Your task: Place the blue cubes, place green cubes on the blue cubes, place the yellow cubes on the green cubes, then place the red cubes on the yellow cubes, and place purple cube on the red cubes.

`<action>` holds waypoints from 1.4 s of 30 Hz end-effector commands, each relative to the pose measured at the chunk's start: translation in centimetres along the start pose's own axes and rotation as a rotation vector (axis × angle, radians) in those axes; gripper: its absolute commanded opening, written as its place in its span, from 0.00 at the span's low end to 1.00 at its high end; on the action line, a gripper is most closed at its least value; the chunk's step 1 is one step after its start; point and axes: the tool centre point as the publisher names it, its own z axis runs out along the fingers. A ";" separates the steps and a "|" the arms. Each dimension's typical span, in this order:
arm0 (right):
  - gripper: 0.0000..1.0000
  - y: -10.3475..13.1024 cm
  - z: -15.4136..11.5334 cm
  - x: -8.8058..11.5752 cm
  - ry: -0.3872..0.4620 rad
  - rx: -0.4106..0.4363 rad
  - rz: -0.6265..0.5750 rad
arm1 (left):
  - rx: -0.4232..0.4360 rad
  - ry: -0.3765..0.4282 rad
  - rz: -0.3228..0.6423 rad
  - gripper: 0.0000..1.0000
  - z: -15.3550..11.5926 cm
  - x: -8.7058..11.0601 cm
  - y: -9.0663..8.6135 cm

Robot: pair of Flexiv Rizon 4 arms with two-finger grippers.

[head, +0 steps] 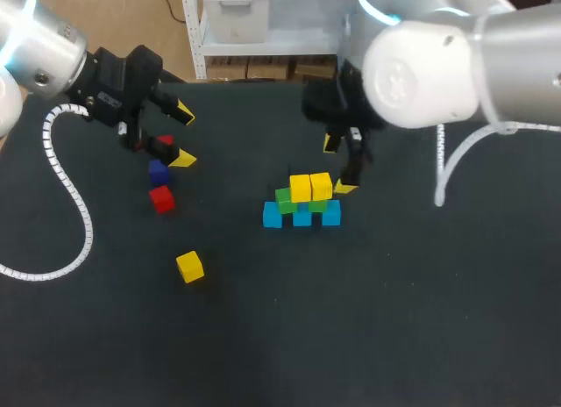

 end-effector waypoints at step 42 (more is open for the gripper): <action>0.00 1.9 2.5 0.2 -0.056 -0.048 -0.006 | 0.001 -0.005 0.004 1.00 0.0 0.1 0.1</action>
